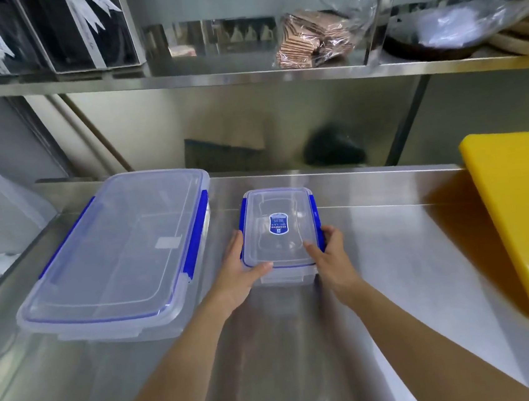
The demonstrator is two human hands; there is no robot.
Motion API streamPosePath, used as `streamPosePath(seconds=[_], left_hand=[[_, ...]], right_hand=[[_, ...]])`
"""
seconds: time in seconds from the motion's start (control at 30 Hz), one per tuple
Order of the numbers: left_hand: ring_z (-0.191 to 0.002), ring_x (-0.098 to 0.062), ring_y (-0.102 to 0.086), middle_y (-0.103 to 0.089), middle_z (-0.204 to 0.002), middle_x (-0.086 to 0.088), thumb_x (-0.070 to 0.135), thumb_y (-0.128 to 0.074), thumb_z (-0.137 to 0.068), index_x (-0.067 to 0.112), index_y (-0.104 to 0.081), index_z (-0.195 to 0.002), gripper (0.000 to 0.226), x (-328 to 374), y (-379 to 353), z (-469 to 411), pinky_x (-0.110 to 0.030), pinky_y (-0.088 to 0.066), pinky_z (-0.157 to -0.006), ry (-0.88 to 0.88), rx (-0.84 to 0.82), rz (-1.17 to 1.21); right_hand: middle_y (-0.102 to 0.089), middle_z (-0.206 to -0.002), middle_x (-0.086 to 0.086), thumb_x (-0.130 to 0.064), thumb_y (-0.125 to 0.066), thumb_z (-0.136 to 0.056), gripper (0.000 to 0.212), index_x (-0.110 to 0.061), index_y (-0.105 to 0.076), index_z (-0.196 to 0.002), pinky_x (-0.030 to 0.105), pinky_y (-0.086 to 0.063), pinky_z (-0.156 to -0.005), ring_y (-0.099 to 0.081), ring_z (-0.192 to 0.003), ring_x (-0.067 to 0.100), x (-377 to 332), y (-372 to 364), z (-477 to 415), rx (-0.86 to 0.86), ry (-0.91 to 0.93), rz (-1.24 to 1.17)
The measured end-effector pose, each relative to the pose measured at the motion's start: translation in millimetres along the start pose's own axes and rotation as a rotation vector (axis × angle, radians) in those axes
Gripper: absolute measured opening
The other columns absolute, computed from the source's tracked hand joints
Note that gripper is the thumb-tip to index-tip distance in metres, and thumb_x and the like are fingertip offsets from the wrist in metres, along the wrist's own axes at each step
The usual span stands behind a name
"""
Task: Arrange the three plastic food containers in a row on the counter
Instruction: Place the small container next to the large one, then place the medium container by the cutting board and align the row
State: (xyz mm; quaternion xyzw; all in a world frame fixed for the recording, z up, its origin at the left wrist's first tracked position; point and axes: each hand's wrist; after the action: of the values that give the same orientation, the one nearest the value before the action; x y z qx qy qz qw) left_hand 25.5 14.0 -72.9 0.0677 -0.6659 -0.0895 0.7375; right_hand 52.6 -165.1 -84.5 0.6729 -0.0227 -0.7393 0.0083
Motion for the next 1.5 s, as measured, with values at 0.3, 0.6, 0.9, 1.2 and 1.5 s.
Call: streamPosePath(seconds=[0.3, 0.6, 0.9, 1.2, 1.5], left_hand=[[-0.146, -0.021, -0.01, -0.012, -0.16, -0.002, 0.053, -0.047, -0.088, 0.018, -0.011, -0.149, 0.079, 20, -27, 37, -0.041, -0.016, -0.118, -0.149, 0.235, -0.659], [-0.147, -0.016, 0.003, -0.006, -0.161, -0.002, 0.062, -0.051, -0.081, 0.027, -0.012, -0.149, 0.086, 42, -90, 144, -0.037, 0.006, -0.117, -0.087, -0.401, -0.69], [-0.139, -0.016, -0.031, -0.025, -0.156, -0.002, 0.073, -0.067, -0.055, 0.03, -0.008, -0.149, 0.119, 35, -142, 224, -0.032, -0.024, -0.113, 0.322, -0.686, -0.255], [-0.07, -0.015, -0.06, -0.064, -0.083, 0.0, 0.042, -0.069, -0.076, 0.019, -0.057, -0.082, 0.027, 32, -172, 253, -0.028, -0.046, -0.062, 0.217, -0.481, -0.303], [-0.064, -0.012, -0.053, -0.057, -0.078, 0.001, 0.037, -0.061, -0.085, 0.006, -0.056, -0.094, 0.032, 25, -174, 264, -0.024, -0.04, -0.056, 0.211, -0.339, -0.189]], right_hand=[[-0.037, -0.112, -0.011, -0.044, -0.048, -0.089, 0.059, -0.016, -0.029, -0.136, 0.017, -0.035, -0.083, -0.039, -0.098, 0.003, -38, 20, 26, -0.06, 0.088, 0.351], [-0.009, -0.156, 0.003, -0.047, -0.054, -0.084, 0.084, -0.019, -0.003, -0.145, 0.033, -0.02, -0.108, -0.015, -0.14, 0.021, -46, 91, 112, -0.014, 0.038, 0.478], [-0.032, -0.148, 0.008, -0.046, -0.058, -0.082, 0.074, -0.018, -0.022, -0.142, 0.012, -0.028, -0.089, -0.035, -0.122, 0.011, -20, 168, 210, 0.051, -0.074, 0.516], [-0.048, -0.137, 0.012, -0.056, -0.052, -0.081, 0.067, -0.016, -0.039, -0.133, 0.035, -0.041, -0.087, -0.049, -0.117, 0.03, -10, 199, 259, 0.025, -0.311, 0.813], [-0.064, -0.104, 0.008, -0.051, -0.05, -0.085, 0.041, -0.015, -0.058, -0.104, 0.031, -0.041, -0.07, -0.056, -0.083, 0.02, -15, 205, 270, 0.041, -0.212, 0.904]])
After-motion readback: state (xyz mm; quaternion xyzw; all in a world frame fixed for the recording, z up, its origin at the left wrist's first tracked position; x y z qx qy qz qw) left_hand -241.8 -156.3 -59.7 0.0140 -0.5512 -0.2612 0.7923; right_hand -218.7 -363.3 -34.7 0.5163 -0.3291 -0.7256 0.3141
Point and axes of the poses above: each hand's wrist, its own z-axis away from the middle knuckle, its own y-axis out of the back of the hand, x = y × z
